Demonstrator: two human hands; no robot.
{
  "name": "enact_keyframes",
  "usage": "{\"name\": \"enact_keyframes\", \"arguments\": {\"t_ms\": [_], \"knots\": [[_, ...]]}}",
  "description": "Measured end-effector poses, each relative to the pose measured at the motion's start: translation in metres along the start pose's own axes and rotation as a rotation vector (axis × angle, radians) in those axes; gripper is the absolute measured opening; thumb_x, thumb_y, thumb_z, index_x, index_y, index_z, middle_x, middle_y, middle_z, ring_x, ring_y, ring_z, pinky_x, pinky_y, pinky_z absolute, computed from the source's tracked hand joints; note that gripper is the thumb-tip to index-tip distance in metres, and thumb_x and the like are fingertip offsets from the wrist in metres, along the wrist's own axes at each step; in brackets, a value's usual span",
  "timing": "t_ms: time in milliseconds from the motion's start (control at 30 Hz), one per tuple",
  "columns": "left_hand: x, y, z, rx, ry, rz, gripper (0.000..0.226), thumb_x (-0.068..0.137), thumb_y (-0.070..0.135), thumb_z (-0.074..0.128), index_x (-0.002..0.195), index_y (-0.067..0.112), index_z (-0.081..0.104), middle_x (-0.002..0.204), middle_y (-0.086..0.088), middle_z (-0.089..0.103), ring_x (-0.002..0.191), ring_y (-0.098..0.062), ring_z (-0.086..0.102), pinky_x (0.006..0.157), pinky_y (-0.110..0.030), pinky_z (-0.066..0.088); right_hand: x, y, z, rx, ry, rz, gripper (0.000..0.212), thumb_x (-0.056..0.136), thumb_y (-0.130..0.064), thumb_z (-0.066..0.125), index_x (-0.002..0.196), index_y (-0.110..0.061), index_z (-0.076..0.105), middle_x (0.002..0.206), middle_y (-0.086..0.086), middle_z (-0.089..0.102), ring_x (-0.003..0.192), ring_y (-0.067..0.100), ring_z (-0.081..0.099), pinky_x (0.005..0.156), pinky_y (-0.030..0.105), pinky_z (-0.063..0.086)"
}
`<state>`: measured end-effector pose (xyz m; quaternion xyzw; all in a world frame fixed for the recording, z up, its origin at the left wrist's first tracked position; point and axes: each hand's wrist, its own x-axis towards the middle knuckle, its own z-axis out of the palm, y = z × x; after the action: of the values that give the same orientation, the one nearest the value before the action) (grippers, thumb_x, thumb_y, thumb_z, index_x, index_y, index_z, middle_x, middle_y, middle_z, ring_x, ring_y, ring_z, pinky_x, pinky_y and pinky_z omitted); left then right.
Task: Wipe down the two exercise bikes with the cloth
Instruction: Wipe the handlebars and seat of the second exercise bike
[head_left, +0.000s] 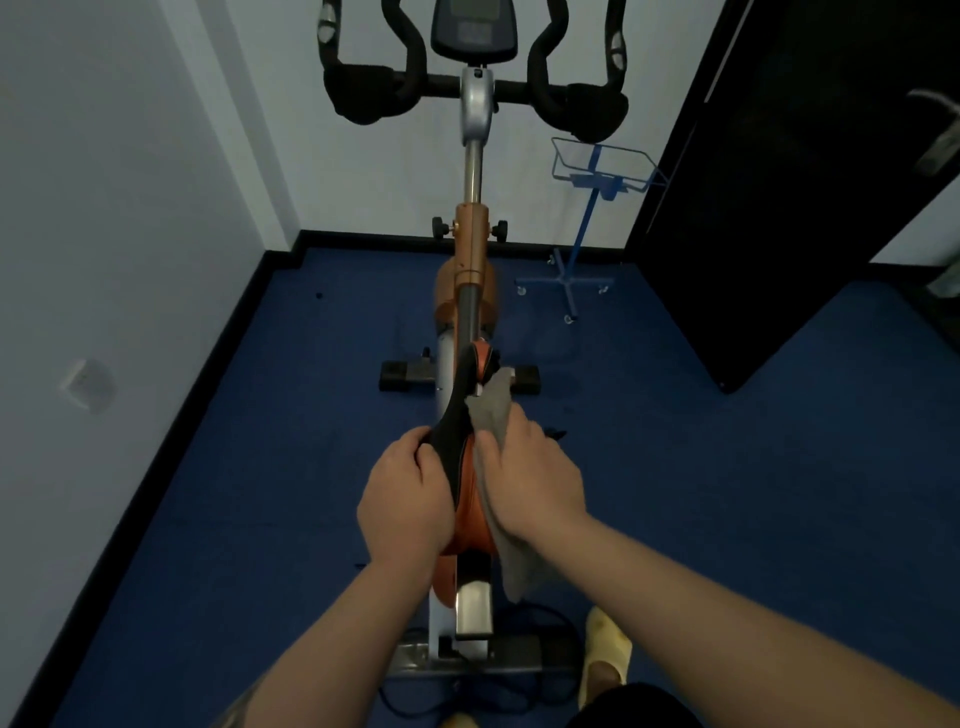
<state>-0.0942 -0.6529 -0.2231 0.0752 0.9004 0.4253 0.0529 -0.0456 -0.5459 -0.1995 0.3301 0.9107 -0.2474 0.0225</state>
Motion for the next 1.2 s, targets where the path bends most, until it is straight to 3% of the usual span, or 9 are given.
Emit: {"name": "enact_keyframes", "arguments": {"t_ms": [100, 267, 400, 567, 700, 767, 900, 1067, 1200], "knots": [[0.000, 0.001, 0.001, -0.011, 0.007, -0.006, 0.034, 0.098, 0.026, 0.039, 0.123, 0.027, 0.061, 0.103, 0.011, 0.063, 0.087, -0.007, 0.054, 0.067, -0.029, 0.038, -0.007, 0.005, 0.001, 0.003, -0.007, -0.004, 0.062, 0.101, -0.052, 0.019, 0.151, -0.016, 0.020, 0.146, 0.007, 0.041, 0.125, 0.026, 0.046, 0.095, 0.040, 0.043], [0.000, 0.000, 0.003, 0.001, 0.037, -0.033, 0.034, 0.097, 0.027, 0.039, 0.122, 0.029, 0.062, 0.106, 0.011, 0.065, 0.089, -0.007, 0.055, 0.068, -0.029, 0.038, 0.042, -0.015, 0.001, 0.037, -0.075, 0.123, 0.058, 0.102, -0.053, 0.020, 0.133, -0.008, 0.038, 0.123, 0.014, 0.058, 0.105, 0.033, 0.058, 0.072, 0.038, 0.041], [-0.001, 0.003, 0.003, 0.028, 0.024, -0.032, 0.037, 0.096, 0.027, 0.038, 0.124, 0.028, 0.062, 0.111, 0.011, 0.065, 0.093, -0.007, 0.056, 0.072, -0.030, 0.041, 0.095, -0.025, 0.007, 0.174, 0.014, 0.205, 0.058, 0.101, -0.054, 0.021, 0.129, -0.007, 0.040, 0.120, 0.016, 0.060, 0.105, 0.034, 0.058, 0.072, 0.036, 0.040], [0.000, 0.007, 0.000, 0.020, 0.006, -0.039, 0.035, 0.098, 0.025, 0.039, 0.125, 0.028, 0.062, 0.114, 0.009, 0.066, 0.100, -0.011, 0.059, 0.079, -0.033, 0.047, 0.129, -0.033, 0.008, 0.207, 0.060, 0.008, 0.057, 0.103, -0.051, 0.017, 0.126, -0.010, 0.049, 0.123, 0.018, 0.056, 0.111, 0.036, 0.055, 0.082, 0.038, 0.039], [-0.002, 0.009, -0.004, 0.000, 0.006, -0.039, 0.033, 0.098, 0.024, 0.041, 0.123, 0.026, 0.063, 0.111, 0.009, 0.066, 0.099, -0.012, 0.059, 0.082, -0.036, 0.049, 0.103, -0.021, -0.004, 0.211, -0.055, -0.292, 0.043, 0.106, -0.030, 0.026, 0.134, -0.010, 0.053, 0.149, 0.014, 0.038, 0.142, 0.034, 0.024, 0.117, 0.044, 0.017], [-0.003, 0.009, -0.003, -0.014, 0.013, -0.044, 0.029, 0.099, 0.024, 0.042, 0.117, 0.026, 0.064, 0.106, 0.011, 0.065, 0.095, -0.012, 0.059, 0.077, -0.035, 0.046, 0.075, -0.005, -0.003, 0.118, -0.130, -0.464, 0.042, 0.106, -0.030, 0.026, 0.139, -0.019, 0.050, 0.159, 0.006, 0.025, 0.150, 0.025, 0.000, 0.120, 0.047, 0.002], [-0.004, 0.012, -0.001, -0.024, 0.021, -0.023, 0.025, 0.099, 0.025, 0.041, 0.103, 0.028, 0.065, 0.090, 0.011, 0.065, 0.082, -0.013, 0.060, 0.067, -0.035, 0.046, 0.038, 0.021, 0.003, 0.111, -0.132, -0.508, 0.047, 0.104, -0.048, 0.023, 0.149, -0.042, 0.028, 0.163, -0.011, -0.001, 0.147, 0.007, -0.015, 0.116, 0.035, -0.001], [-0.003, 0.011, -0.001, -0.001, 0.026, -0.055, 0.032, 0.099, 0.026, 0.041, 0.122, 0.028, 0.063, 0.113, 0.010, 0.066, 0.100, -0.013, 0.059, 0.081, -0.036, 0.049, 0.088, -0.005, 0.001, 0.077, -0.152, -0.417, 0.047, 0.105, -0.043, 0.026, 0.147, -0.029, 0.041, 0.163, -0.004, 0.005, 0.148, 0.017, -0.013, 0.119, 0.036, 0.001], [-0.003, 0.011, -0.003, -0.005, 0.007, -0.065, 0.032, 0.099, 0.026, 0.041, 0.123, 0.028, 0.062, 0.113, 0.008, 0.066, 0.100, -0.012, 0.059, 0.083, -0.038, 0.050, 0.118, -0.025, 0.001, 0.117, -0.063, -0.270, 0.038, 0.104, -0.034, 0.034, 0.126, -0.019, 0.061, 0.151, 0.000, 0.032, 0.141, 0.025, 0.020, 0.113, 0.032, 0.019]]}}
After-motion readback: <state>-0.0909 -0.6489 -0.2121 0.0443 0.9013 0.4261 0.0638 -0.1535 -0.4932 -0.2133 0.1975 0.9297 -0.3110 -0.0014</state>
